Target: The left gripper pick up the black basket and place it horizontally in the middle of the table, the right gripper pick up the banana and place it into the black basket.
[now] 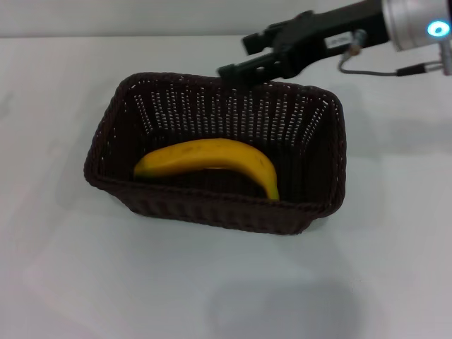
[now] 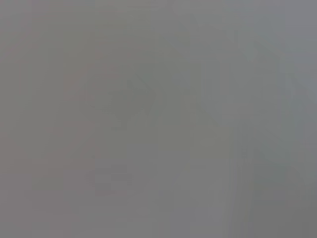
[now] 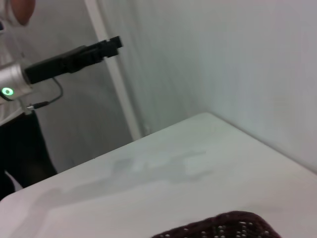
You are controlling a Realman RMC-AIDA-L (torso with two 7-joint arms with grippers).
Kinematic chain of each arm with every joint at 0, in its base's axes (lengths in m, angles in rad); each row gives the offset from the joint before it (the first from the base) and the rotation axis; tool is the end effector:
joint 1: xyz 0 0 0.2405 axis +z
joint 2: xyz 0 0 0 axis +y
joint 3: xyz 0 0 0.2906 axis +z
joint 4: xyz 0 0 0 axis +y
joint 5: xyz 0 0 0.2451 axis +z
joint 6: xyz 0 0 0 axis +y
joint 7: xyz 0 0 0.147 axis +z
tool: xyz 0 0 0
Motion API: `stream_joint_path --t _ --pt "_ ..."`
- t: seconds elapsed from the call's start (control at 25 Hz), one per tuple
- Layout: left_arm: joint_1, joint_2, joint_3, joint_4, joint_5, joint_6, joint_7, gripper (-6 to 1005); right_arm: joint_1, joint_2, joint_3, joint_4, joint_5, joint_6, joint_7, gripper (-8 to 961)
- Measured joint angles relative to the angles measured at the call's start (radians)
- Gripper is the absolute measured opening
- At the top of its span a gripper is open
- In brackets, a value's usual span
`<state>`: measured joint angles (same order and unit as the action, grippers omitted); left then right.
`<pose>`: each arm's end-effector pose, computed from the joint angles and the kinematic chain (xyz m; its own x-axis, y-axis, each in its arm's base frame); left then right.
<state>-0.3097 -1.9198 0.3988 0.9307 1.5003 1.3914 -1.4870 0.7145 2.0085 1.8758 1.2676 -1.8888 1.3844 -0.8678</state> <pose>-0.3797 0.3523 0.2296 0.6398 -0.0428 0.7674 0.6985 -0.3841 -0.6038 0.0847 0.4392 0.0131 0.8715 -0.3466 -0.3469 -0.4058 -0.9069 -0.1136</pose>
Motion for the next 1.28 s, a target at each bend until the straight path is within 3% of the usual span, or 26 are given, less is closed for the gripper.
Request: stream_joint_path --t 0.16,0.32,0.48,0.6,0.8,0.88,1.12,1.28 --pt "0.013 -0.005 0.0 -0.003 -0.021 0.0 0.019 894 -0.072 0.0 0.07 0.0 0.012 0.003 -0.102 772" --pt "0.037 -0.026 0.0 -0.004 -0.072 0.002 0.065 894 -0.167 0.002 0.137 -0.011 0.089 -0.023 -0.258 840" --pt "0.067 -0.043 0.0 -0.042 -0.153 0.006 0.146 894 -0.281 0.003 0.192 -0.09 0.277 -0.127 -0.501 854" --pt "0.081 -0.046 0.0 -0.111 -0.225 0.014 0.199 894 -0.333 0.001 0.202 -0.219 0.458 -0.226 -0.712 852" --pt "0.093 -0.053 0.0 -0.234 -0.281 0.036 0.283 894 -0.346 0.001 0.269 -0.464 0.674 -0.265 -1.049 850" --pt "0.11 -0.083 0.0 -0.263 -0.287 0.054 0.34 894 -0.347 0.002 0.281 -0.565 0.787 -0.263 -1.189 850" --pt "0.131 -0.121 0.0 -0.341 -0.29 0.094 0.411 894 -0.35 0.005 0.279 -0.759 1.024 -0.261 -1.517 850" --pt "0.139 -0.147 0.0 -0.449 -0.332 0.148 0.559 894 -0.35 0.006 0.276 -0.82 1.079 -0.258 -1.6 850"
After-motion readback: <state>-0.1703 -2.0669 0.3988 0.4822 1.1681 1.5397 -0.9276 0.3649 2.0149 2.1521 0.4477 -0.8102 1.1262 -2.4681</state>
